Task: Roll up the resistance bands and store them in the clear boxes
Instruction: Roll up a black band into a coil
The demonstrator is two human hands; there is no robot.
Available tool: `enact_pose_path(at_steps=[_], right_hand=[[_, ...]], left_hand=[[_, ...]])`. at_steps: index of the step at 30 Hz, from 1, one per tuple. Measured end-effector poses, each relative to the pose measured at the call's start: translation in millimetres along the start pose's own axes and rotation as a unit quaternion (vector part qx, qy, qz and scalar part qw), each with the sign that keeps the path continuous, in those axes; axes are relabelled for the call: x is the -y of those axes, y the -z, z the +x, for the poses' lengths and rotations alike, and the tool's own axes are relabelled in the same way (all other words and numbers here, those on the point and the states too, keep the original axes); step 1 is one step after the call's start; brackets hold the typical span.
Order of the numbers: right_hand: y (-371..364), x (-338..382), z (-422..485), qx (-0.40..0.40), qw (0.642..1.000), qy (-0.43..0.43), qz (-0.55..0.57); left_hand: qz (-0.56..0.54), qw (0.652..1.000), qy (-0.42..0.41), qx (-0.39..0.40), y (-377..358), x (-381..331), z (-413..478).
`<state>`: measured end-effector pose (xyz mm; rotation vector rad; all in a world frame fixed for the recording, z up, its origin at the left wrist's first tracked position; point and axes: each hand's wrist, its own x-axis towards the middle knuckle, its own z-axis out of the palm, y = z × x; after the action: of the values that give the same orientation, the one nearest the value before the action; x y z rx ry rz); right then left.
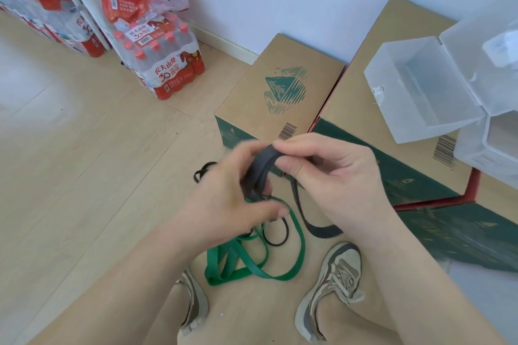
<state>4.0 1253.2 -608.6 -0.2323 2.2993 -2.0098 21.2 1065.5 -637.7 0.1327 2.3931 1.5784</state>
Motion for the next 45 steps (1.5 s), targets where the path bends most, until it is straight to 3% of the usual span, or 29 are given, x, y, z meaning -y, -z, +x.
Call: enact_pose_path(at_steps=[3, 7, 10, 12, 14, 17, 21, 31, 36, 38, 41, 45], right_hand=[[-0.4, 3.5, 3.8, -0.034, 0.999, 0.001, -0.005], [12.1, -0.9, 3.0, -0.063, 0.994, -0.029, -0.081], [34.1, -10.0, 3.1, -0.052, 0.983, -0.072, -0.158], [44.4, -14.2, 1.9, 0.008, 0.975, -0.140, -0.171], [41.8, -14.3, 0.4, 0.090, 0.969, -0.183, -0.141], [24.2, -9.9, -2.6, 0.140, 0.979, -0.131, -0.069], [16.6, -6.3, 0.5, 0.071, 0.996, -0.056, -0.014], [8.2, -13.9, 1.3, 0.059, 0.993, 0.025, -0.097], [0.1, -10.0, 1.4, 0.005, 0.996, 0.048, -0.074], [5.9, -8.2, 2.5, -0.051, 0.996, 0.030, -0.062], [17.6, -7.4, 2.7, -0.122, 0.989, -0.006, -0.078], [32.2, -12.1, 1.7, -0.043, 0.981, -0.118, -0.151]], left_hand=[[0.091, 0.993, 0.051, 0.063, -8.4, 20.1, 0.0], [0.111, 0.991, 0.060, -0.037, 3.4, 21.7, 3.1], [-0.039, 0.990, 0.039, -0.128, 22.0, 7.7, 5.1], [-0.178, 0.969, 0.028, -0.167, 24.9, -6.1, 3.6], [-0.235, 0.957, 0.006, -0.170, 18.2, -16.6, 1.8], [-0.210, 0.966, -0.047, -0.147, 2.7, -22.6, 0.5], [-0.174, 0.972, -0.096, -0.126, -3.8, -17.6, 2.0], [-0.181, 0.978, -0.016, -0.101, 4.0, -15.8, -1.4], [0.072, 0.997, 0.000, 0.021, -4.1, 3.7, 2.7], [0.123, 0.992, 0.019, -0.016, -2.2, 10.2, 4.3], [0.099, 0.990, -0.004, -0.098, 6.8, 9.7, 5.9], [-0.087, 0.965, -0.042, -0.244, 17.0, -11.6, 5.0]])
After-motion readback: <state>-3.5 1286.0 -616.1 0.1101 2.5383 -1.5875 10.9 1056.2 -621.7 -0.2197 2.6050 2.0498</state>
